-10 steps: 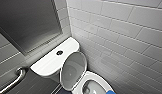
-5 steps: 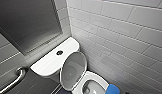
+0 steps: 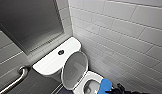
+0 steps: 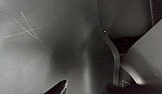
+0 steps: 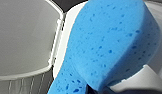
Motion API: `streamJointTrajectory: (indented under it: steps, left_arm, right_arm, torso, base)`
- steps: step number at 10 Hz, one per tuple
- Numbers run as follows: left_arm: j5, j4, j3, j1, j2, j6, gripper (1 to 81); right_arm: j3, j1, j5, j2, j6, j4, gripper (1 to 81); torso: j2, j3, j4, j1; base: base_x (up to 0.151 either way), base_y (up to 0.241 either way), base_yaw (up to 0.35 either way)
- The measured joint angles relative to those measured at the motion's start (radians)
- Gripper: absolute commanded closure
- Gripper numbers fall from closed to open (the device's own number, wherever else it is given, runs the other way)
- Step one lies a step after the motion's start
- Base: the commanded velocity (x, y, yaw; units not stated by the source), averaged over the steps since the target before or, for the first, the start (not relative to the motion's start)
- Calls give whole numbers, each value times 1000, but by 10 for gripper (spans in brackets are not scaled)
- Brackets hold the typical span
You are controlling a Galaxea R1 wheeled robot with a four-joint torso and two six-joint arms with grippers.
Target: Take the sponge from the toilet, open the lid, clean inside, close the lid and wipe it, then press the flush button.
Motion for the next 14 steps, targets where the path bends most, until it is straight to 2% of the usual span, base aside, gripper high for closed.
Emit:
streamJointTrajectory:
  steps: [4,5,9,13,14]
  left_arm:
    - [-2,0,0,-8,5,0,10]
    - [-1,0,1,-7,5,0,10]
    - [-4,0,2,-23,6,0,10]
    - [-3,0,2,-22,5,0,10]
    - [-3,0,2,-23,6,0,10]
  right_arm:
    - [-66,70,-69,84,2,-1,811]
    - [-83,76,-77,103,2,-1,811]
    - [-139,130,-160,177,8,-5,811]
    - [-127,148,-199,190,8,-5,811]
    - [-127,147,-199,188,8,-6,811]
  torso:
    - [0,-84,68,0]
    - [1,-98,80,0]
    - [1,-106,83,1]
    - [1,-106,84,1]
    - [1,-106,92,1]
  base:
    - [0,0,0]
    - [0,0,0]
    - [0,0,0]
    - [0,0,0]
    - [0,0,0]
